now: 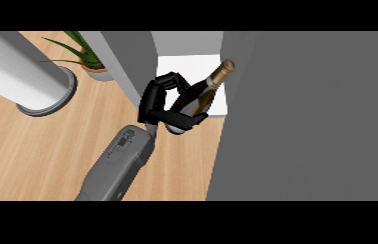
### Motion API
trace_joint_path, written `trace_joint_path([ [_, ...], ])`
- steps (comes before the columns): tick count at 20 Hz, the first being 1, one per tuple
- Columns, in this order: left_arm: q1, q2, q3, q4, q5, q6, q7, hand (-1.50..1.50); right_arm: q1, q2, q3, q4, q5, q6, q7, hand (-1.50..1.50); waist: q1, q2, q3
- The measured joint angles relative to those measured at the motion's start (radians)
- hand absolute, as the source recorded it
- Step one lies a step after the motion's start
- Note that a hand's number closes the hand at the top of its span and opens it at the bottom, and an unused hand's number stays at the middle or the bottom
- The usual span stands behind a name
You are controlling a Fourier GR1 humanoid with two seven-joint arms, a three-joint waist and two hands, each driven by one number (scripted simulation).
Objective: Pick up the wine, place it into the cabinet and close the cabinet
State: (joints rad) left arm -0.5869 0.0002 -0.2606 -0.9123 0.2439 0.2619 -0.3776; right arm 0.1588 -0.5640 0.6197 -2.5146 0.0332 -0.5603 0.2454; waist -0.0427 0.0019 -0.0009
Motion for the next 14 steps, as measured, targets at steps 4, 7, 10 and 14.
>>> trace_joint_path([
  [4,-0.09,0.0,-0.012,0.096,0.067,0.025,-0.019,1.5,-0.006,0.009,0.001,0.003,-0.005,0.005,-0.001,-1.5,-0.006,0.002,0.0],
  [7,-0.141,0.0,-0.016,0.164,0.105,0.037,-0.036,1.5,0.01,0.007,0.004,0.003,-0.008,0.015,-0.024,-1.5,-0.011,0.003,0.0],
  [10,-0.197,0.0,-0.02,0.244,0.129,0.054,-0.05,1.5,0.029,0.009,0.0,0.006,-0.014,0.028,-0.059,-1.5,-0.016,0.005,0.001],
  [14,-0.278,0.0,-0.028,0.356,0.13,0.08,-0.044,1.5,0.04,0.015,-0.002,0.008,-0.019,0.039,-0.079,-1.5,-0.023,0.008,0.001],
])
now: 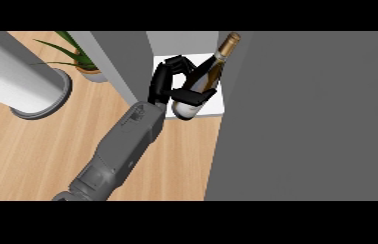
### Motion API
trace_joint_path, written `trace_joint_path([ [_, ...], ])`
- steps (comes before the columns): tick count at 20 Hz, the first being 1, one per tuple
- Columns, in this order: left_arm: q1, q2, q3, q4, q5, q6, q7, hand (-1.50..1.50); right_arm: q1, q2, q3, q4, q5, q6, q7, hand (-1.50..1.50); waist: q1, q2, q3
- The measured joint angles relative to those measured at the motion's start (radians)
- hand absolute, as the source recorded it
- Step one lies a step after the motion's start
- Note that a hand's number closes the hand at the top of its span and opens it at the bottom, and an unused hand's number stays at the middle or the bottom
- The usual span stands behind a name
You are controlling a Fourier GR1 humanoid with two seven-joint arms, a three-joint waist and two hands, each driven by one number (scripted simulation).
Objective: Pick up the wine, place it into the cabinet and close the cabinet
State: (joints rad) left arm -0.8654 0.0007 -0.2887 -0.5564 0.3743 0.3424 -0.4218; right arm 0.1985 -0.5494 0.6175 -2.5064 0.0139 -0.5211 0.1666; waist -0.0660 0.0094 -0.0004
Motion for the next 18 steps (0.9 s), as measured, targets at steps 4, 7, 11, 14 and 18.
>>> trace_joint_path([
  [4,-0.059,0.0,0.004,0.095,0.016,0.027,0.01,1.5,0.018,0.0,0.003,0.0,-0.005,0.013,-0.026,-1.5,-0.014,0.003,0.0],
  [7,-0.087,0.0,0.027,0.152,0.037,0.03,-0.003,1.5,0.029,-0.001,-0.004,0.0,-0.01,0.022,-0.036,-1.5,-0.02,0.006,0.0],
  [11,-0.123,0.0,0.052,0.213,0.073,0.034,-0.023,1.5,0.039,0.004,-0.004,0.003,-0.016,0.034,-0.05,-1.5,-0.027,0.01,-0.001],
  [14,-0.149,0.0,0.079,0.262,0.087,0.02,-0.036,1.5,0.048,0.007,-0.002,0.004,-0.019,0.041,-0.064,-1.5,-0.033,0.014,-0.001],
  [18,-0.19,0.003,0.102,0.318,0.09,0.036,-0.051,1.5,0.057,0.006,-0.002,0.005,-0.022,0.051,-0.076,-1.5,-0.039,0.017,-0.001],
])
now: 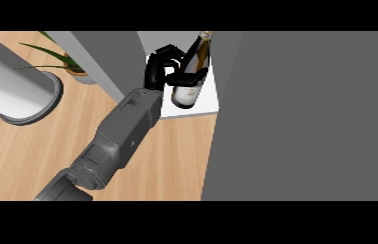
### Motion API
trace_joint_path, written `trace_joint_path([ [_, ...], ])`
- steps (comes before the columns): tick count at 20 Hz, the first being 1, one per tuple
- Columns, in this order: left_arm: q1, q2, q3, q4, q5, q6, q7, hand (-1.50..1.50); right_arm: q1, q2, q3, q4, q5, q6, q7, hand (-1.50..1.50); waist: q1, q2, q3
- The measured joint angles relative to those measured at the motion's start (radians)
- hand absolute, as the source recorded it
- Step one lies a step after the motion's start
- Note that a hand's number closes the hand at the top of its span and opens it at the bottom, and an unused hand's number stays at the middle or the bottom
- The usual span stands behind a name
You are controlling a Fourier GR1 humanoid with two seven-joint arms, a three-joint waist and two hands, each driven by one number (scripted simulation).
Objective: Pick up the wine, place it into the cabinet and close the cabinet
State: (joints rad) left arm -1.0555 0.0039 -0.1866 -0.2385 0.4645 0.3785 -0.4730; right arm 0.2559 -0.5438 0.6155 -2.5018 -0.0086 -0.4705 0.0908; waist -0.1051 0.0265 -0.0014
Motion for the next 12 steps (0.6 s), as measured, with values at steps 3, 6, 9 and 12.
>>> trace_joint_path([
  [3,-0.013,0.008,0.011,0.034,-0.003,0.009,-0.025,1.5,0.009,-0.003,-0.004,0.0,-0.004,0.012,-0.014,-1.5,-0.007,0.003,0.0],
  [6,-0.023,0.015,0.012,0.064,-0.014,0.025,-0.051,-1.5,0.021,-0.007,0.0,0.0,-0.006,0.022,-0.029,-1.5,-0.011,0.003,0.0],
  [9,-0.043,0.031,0.011,0.089,-0.027,0.044,-0.069,-1.5,0.028,-0.008,-0.002,0.001,-0.009,0.033,-0.041,-1.5,-0.015,0.007,0.0],
  [12,-0.07,0.036,0.008,0.116,-0.04,0.076,-0.071,-1.5,0.035,-0.002,-0.003,0.005,-0.012,0.042,-0.055,-1.5,-0.022,0.011,0.001],
])
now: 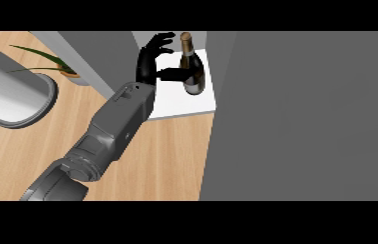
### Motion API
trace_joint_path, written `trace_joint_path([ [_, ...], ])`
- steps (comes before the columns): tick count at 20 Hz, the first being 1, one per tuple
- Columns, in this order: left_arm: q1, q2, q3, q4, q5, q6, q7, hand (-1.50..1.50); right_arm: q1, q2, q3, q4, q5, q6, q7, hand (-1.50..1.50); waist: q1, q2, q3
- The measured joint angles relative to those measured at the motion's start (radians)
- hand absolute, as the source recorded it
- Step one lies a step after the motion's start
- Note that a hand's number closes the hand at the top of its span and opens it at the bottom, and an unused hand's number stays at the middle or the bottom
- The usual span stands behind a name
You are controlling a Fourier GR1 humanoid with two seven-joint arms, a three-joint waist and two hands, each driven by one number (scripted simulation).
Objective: Pick up the wine, place it into the cabinet and close the cabinet
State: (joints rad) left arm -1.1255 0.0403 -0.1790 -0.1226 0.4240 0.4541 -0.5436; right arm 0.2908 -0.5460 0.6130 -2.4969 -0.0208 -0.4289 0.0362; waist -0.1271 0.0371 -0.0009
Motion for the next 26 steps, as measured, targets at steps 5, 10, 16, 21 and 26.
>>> trace_joint_path([
  [5,-0.031,0.028,-0.002,0.037,-0.014,0.037,0.006,-1.5,0.009,-0.002,0.001,0.0,-0.003,0.015,-0.02,-1.5,-0.005,0.001,0.0],
  [10,-0.032,0.035,0.014,0.037,-0.006,0.018,-0.024,-1.5,0.019,-0.002,0.001,0.0,-0.006,0.025,-0.039,-1.5,-0.004,0.002,-0.001],
  [16,-0.05,0.034,0.053,0.005,0.027,-0.094,-0.055,1.5,0.026,0.002,-0.002,0.001,-0.008,0.032,-0.047,-1.5,0.006,-0.001,-0.002],
  [21,-0.067,0.014,0.089,-0.025,0.058,-0.184,-0.088,1.5,0.04,-0.008,-0.014,-0.001,-0.011,0.04,-0.047,-1.5,0.017,-0.007,-0.002],
  [26,-0.073,-0.002,0.107,-0.034,0.07,-0.273,-0.1,-1.5,0.062,-0.015,-0.019,-0.006,-0.012,0.041,-0.051,-1.5,0.035,-0.015,-0.001],
])
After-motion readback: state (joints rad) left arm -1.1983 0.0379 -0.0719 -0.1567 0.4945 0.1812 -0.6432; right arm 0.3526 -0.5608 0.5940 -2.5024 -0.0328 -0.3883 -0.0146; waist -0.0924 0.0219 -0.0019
